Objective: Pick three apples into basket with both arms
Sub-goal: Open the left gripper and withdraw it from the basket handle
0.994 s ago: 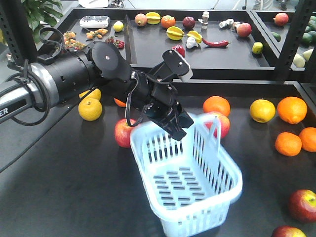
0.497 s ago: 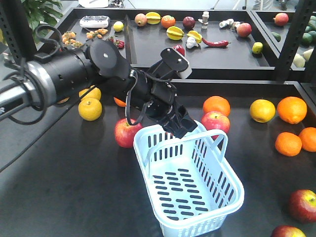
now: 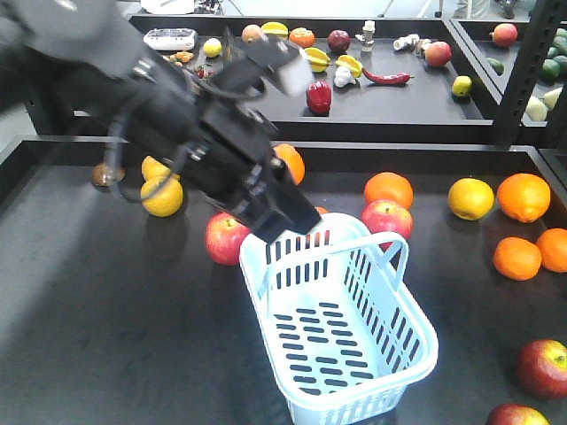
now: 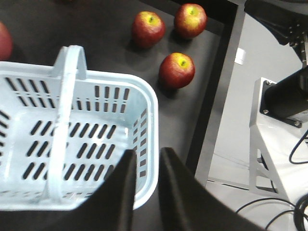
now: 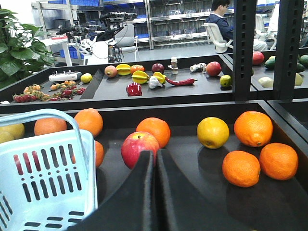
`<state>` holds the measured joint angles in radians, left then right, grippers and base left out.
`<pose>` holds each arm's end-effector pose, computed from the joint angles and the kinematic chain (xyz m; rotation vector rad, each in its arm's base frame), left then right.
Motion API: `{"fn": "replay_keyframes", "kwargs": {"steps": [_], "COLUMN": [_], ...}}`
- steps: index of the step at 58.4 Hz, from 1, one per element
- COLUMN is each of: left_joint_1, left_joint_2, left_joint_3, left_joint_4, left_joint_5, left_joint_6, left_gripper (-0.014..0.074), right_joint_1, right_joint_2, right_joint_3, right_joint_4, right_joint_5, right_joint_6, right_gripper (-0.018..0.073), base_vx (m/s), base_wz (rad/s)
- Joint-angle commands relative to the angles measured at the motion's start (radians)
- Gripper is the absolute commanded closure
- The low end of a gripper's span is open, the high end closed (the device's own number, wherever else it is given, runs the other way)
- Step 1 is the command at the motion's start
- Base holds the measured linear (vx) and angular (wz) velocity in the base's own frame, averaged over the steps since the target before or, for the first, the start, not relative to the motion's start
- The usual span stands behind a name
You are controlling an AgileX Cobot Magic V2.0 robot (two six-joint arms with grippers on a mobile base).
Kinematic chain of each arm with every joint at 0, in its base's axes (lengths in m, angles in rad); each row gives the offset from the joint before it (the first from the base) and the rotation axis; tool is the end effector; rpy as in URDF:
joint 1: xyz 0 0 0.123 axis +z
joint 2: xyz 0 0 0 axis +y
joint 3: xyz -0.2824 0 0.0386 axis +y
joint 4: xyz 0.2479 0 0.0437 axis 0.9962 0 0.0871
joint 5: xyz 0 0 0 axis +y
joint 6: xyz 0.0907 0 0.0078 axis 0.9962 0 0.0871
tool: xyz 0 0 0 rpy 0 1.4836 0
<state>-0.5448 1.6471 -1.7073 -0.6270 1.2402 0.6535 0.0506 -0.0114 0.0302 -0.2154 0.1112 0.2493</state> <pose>0.2682 -0.2216 0.3955 1.3616 2.1307 -0.8051 0.0568 0.0007 0.1936 0.0059 1.6112 0.0473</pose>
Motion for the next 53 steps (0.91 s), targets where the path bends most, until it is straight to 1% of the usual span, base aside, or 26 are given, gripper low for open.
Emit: {"fn": "replay_keyframes", "kwargs": {"steps": [1,5,13,16,22,26,30,35,45,49,53], "left_joint_1": [-0.005,-0.005,-0.005,-0.005,-0.005,-0.005,-0.005,-0.005,-0.005,-0.005,-0.005], "left_joint_2": [-0.109,-0.150,-0.232,-0.268,-0.359,-0.425,-0.500,-0.583,-0.735,-0.784,-0.819], "left_joint_3": [-0.030,-0.030,-0.026,-0.003,0.098,0.200,0.322,0.498,0.844,0.972,1.088], "left_joint_4": [0.003,0.015,0.013,0.011,-0.009,-0.024,-0.020,-0.006,-0.007,-0.031,-0.076], "left_joint_5": [0.013,0.013,0.013,0.013,0.012,0.003,-0.021,-0.095,-0.356,-0.464,-0.566], "left_joint_6": [-0.057,-0.092,-0.147,-0.162,-0.167,-0.166,-0.161,-0.137,-0.113,-0.122,-0.122], "left_gripper": [0.0605,0.0604,0.0604,0.0604,0.0604,0.0604,0.0604,0.0604,0.0604,0.0604,0.0604], "right_joint_1": [-0.004,-0.004,-0.004,-0.004,-0.004,-0.004,-0.004,-0.004,-0.004,-0.004,-0.004], "right_joint_2": [-0.012,-0.012,-0.012,-0.012,-0.012,-0.012,-0.012,-0.012,-0.012,-0.012,-0.012], "right_joint_3": [0.011,0.011,0.011,0.011,0.011,0.011,0.011,0.011,0.011,0.011,0.011], "right_joint_4": [-0.012,-0.012,-0.012,-0.012,-0.012,-0.012,-0.012,-0.012,-0.012,-0.012,-0.012], "right_joint_5": [-0.072,-0.072,-0.072,-0.072,-0.072,-0.072,-0.072,-0.072,-0.072,-0.072,-0.072], "right_joint_6": [-0.002,-0.002,-0.002,-0.002,-0.002,-0.002,-0.002,-0.002,-0.002,-0.002,-0.002], "right_gripper": [0.0565,0.0565,0.0565,0.0565,0.0565,0.0565,0.0565,0.0565,0.0565,0.0565,0.0565], "base_vx": [0.00,0.00,0.00,0.00,0.00,0.00,0.00,0.00,0.00,0.00,0.00], "base_wz": [0.00,0.00,0.00,0.00,0.00,0.00,0.00,0.00,0.00,0.00,0.00]}}
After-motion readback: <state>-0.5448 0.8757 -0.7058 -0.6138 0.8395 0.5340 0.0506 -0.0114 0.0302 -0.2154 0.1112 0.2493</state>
